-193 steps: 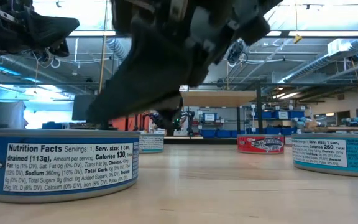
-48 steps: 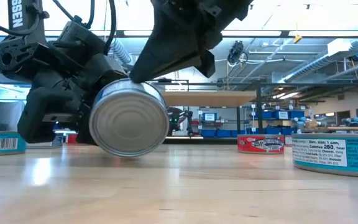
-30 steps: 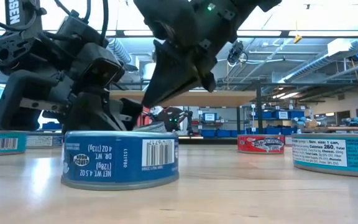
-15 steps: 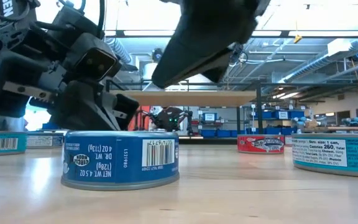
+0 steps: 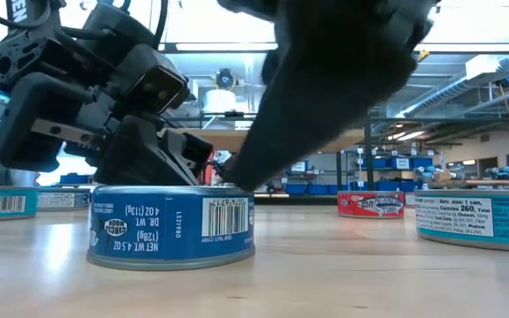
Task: Stack canned seafood by type on shelf
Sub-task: Put the blue tuna can on the shelf
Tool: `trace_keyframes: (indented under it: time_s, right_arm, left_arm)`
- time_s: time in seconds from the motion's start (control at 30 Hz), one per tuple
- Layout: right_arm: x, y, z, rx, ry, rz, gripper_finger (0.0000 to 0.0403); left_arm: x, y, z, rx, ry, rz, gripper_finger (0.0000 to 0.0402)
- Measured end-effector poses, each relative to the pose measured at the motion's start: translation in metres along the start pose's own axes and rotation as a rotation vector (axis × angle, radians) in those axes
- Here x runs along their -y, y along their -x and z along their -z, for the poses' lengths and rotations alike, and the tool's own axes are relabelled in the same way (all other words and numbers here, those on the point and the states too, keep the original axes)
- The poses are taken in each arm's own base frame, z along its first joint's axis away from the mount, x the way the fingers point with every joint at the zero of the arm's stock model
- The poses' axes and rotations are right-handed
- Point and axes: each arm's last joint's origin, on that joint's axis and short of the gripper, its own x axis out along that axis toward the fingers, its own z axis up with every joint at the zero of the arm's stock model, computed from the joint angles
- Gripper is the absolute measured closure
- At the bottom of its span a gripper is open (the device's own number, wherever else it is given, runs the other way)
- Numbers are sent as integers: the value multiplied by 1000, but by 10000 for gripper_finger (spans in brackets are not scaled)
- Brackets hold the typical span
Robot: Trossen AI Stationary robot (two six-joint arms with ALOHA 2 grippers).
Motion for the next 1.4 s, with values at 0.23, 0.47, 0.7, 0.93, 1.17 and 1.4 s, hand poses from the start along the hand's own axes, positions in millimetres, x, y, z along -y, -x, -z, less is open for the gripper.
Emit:
trace_keyframes:
  time_s: [0.23,0.47,0.7,0.93,1.17,1.4]
  right_arm:
    - [6,-4,-1,38,-1,77,397]
    - [8,-3,-2,68,-34,143,396]
    - [11,3,-6,121,-59,245,396]
    - [17,11,-11,136,-69,305,396]
    - [-6,11,-4,51,86,75,396]
    - [-10,-1,-2,85,112,45,396]
  left_arm:
    - [6,-1,0,-3,-10,15,382]
    - [9,-1,1,-14,-17,10,383]
    - [9,-1,3,-32,-33,-9,383]
    - [9,-1,4,-45,-53,1,383]
    - [7,-1,5,-57,-60,-41,383]
    - [7,-1,5,-53,-60,-41,383]
